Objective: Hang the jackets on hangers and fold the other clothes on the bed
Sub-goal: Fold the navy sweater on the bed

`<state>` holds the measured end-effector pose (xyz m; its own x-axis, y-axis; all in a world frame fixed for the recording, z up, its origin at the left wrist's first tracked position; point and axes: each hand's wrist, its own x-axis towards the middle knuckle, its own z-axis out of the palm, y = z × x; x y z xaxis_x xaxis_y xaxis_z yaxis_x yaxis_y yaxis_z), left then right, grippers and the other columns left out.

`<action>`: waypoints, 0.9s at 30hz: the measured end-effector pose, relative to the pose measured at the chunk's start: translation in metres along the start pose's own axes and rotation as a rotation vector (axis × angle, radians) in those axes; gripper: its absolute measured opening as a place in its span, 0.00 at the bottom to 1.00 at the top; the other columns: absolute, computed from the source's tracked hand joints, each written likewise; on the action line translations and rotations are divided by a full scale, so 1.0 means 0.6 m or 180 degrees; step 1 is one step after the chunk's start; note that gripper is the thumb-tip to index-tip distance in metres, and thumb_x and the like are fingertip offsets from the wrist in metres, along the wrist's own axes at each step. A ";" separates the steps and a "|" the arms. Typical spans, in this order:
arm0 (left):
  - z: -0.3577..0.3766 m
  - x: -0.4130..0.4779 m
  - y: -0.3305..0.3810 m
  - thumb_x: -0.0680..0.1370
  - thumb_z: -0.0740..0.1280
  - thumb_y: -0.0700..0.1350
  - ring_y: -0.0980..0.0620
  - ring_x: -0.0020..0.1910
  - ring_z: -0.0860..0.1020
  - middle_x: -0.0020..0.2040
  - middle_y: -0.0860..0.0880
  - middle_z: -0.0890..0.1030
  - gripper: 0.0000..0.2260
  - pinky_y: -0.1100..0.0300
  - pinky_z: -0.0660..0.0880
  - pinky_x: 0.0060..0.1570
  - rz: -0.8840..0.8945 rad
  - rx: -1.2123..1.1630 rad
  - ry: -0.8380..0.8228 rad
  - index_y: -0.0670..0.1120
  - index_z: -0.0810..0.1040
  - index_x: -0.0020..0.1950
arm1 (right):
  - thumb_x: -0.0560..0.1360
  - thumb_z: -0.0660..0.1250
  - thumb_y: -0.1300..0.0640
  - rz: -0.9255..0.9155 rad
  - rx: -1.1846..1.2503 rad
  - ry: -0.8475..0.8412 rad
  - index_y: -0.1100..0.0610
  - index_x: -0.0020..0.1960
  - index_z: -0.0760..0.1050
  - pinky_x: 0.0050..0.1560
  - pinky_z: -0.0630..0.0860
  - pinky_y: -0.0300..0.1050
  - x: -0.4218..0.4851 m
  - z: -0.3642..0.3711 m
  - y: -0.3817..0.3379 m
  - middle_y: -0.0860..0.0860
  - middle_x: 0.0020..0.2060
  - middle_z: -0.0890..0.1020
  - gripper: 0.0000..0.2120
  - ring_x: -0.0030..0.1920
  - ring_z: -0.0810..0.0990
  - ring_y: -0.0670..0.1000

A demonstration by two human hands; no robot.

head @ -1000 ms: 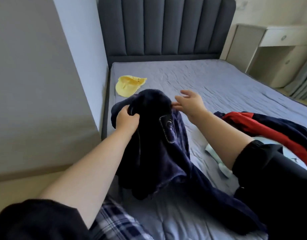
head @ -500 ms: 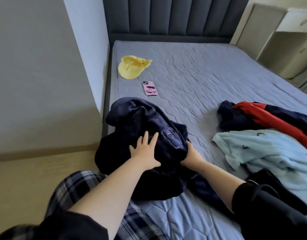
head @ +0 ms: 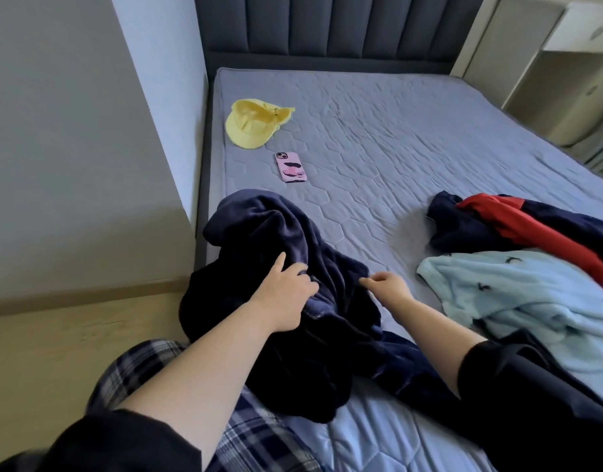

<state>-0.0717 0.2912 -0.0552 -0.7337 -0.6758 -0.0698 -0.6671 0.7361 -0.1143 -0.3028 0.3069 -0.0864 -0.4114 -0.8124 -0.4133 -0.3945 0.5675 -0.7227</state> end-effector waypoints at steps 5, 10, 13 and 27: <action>0.003 -0.009 -0.016 0.72 0.64 0.41 0.46 0.56 0.73 0.55 0.49 0.78 0.28 0.54 0.65 0.58 -0.0182 -0.0078 -0.0007 0.48 0.62 0.71 | 0.70 0.72 0.41 0.1039 0.1048 -0.0751 0.61 0.63 0.73 0.40 0.77 0.45 -0.004 0.034 -0.005 0.57 0.51 0.82 0.30 0.49 0.81 0.55; -0.036 -0.022 -0.038 0.74 0.63 0.46 0.44 0.52 0.78 0.52 0.49 0.81 0.16 0.55 0.71 0.47 -0.0582 -0.0839 -0.0185 0.52 0.73 0.61 | 0.75 0.66 0.63 0.0415 0.1971 -0.0819 0.61 0.48 0.76 0.36 0.77 0.47 -0.018 0.035 -0.136 0.57 0.33 0.81 0.03 0.36 0.80 0.55; -0.063 -0.017 -0.027 0.73 0.65 0.49 0.44 0.55 0.78 0.56 0.49 0.81 0.21 0.58 0.72 0.49 -0.1043 -0.1962 0.0211 0.56 0.69 0.66 | 0.78 0.60 0.65 -0.0106 0.2735 -0.0821 0.62 0.45 0.74 0.35 0.78 0.45 -0.026 -0.016 -0.239 0.57 0.31 0.81 0.05 0.33 0.81 0.53; -0.064 -0.027 -0.044 0.74 0.59 0.34 0.50 0.48 0.80 0.41 0.54 0.80 0.15 0.59 0.75 0.53 -0.1756 -0.3047 0.0267 0.50 0.81 0.45 | 0.67 0.76 0.59 -0.0745 0.0173 -0.3170 0.60 0.59 0.79 0.55 0.77 0.48 -0.047 -0.161 -0.154 0.60 0.57 0.81 0.22 0.58 0.80 0.57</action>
<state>-0.0475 0.2842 -0.0128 -0.2875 -0.9419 -0.1738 -0.7023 0.0839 0.7069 -0.3340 0.2905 0.0457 0.5502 -0.6587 -0.5133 -0.3292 0.3938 -0.8582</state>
